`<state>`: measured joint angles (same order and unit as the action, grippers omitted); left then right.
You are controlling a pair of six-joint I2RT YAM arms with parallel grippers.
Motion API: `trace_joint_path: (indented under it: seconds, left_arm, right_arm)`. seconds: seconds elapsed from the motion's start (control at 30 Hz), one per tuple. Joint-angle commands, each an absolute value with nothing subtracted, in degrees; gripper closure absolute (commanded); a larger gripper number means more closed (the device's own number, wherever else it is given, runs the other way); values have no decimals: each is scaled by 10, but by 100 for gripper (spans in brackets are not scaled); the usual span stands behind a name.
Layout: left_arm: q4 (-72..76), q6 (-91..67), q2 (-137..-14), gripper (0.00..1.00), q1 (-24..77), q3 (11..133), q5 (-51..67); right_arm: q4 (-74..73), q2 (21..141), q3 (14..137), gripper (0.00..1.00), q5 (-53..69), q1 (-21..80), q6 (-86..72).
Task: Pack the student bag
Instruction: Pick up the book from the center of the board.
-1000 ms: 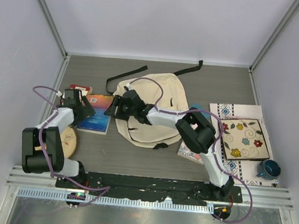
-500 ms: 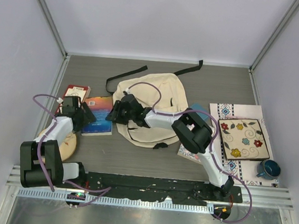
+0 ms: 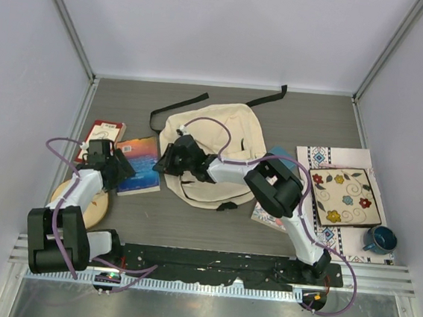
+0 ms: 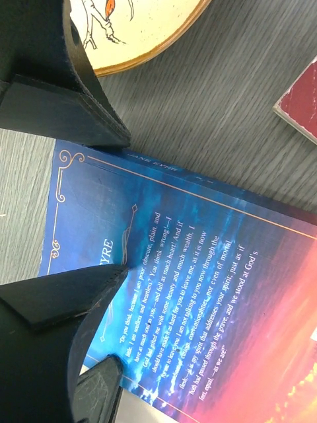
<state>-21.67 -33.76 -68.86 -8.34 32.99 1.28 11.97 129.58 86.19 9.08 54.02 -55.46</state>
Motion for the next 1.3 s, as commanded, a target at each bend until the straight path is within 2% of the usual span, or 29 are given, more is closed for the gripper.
trace_joint_path:
  seconds: [0.0, 0.13, 0.7, 0.87, 1.1, 1.27]
  left_arm:
    - [-194, -352, -684, 27, -81, 327, 77]
    - [-188, -351, -684, 28, -81, 327, 80]
    - [-178, -345, -683, 28, -80, 328, 93]
    - [-174, -345, -682, 29, -80, 329, 97]
    - [-168, -345, -680, 29, -80, 327, 104]
    - [-161, -347, -679, 30, -81, 323, 107]
  right_arm:
    - [177, 1247, 857, 71, 130, 559, -555]
    - [207, 1246, 842, 67, 147, 560, -565]
    - [384, 1231, 759, 65, 183, 561, -605]
    - [389, 1231, 755, 65, 184, 563, -610]
    - [350, 1240, 769, 57, 180, 563, -608]
    - [341, 1247, 779, 56, 183, 563, -613]
